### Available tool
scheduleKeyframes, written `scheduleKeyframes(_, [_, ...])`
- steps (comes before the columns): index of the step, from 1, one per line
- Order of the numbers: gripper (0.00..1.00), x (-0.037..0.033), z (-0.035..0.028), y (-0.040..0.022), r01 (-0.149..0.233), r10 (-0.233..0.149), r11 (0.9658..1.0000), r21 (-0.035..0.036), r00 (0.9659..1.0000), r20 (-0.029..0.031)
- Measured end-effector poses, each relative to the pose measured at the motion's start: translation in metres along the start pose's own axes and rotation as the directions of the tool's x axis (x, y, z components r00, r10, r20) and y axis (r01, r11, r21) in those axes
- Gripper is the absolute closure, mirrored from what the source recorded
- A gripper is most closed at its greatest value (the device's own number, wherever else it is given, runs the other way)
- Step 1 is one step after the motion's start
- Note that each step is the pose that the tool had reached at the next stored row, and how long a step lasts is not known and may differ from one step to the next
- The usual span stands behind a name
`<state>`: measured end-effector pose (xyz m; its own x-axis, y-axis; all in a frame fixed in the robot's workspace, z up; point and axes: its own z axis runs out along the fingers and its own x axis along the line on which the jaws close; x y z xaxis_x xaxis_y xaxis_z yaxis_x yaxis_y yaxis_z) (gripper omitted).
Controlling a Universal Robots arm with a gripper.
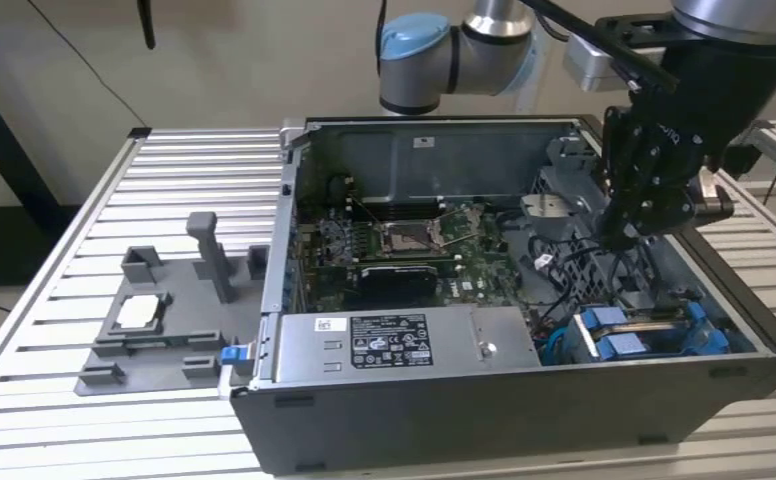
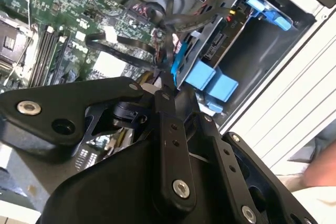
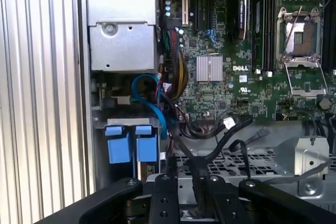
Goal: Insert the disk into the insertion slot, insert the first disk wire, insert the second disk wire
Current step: 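Insert the second disk wire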
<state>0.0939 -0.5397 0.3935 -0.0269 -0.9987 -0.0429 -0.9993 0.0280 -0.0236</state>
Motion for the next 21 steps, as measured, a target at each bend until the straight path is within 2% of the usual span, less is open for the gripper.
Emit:
scheduleKeyframes(4, [0.73,-0.0015,0.0012,0.0026,0.011,-0.011,0.9995,0.0289,0.9999,0.0011])
scheduleKeyframes(7, [0.73,-0.0022,0.0028,0.0033,0.031,-0.031,0.9986,0.0421,0.9995,0.0017])
scheduleKeyframes(10, [0.73,-0.0033,0.0039,0.0044,0.05,-0.05,0.9976,0.0476,0.9988,0.0018])
scheduleKeyframes(14, [0.73,-0.0061,0.0052,0.006,0.076,-0.076,0.9959,0.0488,0.9971,0.0002])
scheduleKeyframes(16, [0.73,-0.0073,0.0058,0.0067,0.089,-0.089,0.9948,0.0488,0.996,-0.0028])
scheduleKeyframes(21, [0.73,-0.0106,0.0088,0.0093,0.118,-0.117,0.9917,0.0514,0.993,-0.0148])
